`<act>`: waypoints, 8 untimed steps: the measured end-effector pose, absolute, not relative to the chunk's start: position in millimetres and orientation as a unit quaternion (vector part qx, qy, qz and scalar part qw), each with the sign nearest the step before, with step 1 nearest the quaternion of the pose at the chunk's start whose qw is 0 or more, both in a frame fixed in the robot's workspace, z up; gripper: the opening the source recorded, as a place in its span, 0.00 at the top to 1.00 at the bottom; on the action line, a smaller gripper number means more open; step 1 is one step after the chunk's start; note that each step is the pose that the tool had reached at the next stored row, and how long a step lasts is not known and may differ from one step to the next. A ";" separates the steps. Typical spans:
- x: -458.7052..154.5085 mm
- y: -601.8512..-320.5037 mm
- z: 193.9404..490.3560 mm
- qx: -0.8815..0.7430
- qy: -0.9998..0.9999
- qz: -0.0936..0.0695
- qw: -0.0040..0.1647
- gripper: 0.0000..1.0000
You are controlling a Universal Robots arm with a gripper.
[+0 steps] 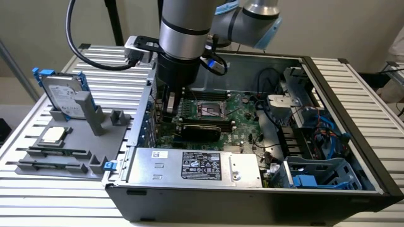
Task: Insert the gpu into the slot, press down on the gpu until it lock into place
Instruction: 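Press down on the gpu until it lock into place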
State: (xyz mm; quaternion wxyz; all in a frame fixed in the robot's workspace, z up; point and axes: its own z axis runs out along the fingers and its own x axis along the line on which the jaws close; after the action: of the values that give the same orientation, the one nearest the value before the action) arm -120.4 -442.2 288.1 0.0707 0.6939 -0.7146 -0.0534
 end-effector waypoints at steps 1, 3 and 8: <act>-120.7 -442.2 288.3 0.694 -0.714 -0.054 0.072 0.89; -121.1 -442.2 289.3 0.694 -0.714 -0.055 0.074 0.89; -121.9 -442.1 294.0 0.694 -0.713 -0.058 0.079 0.89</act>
State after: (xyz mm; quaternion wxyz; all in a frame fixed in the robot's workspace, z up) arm -121.9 -442.1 294.0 0.0788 0.6940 -0.7134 -0.0575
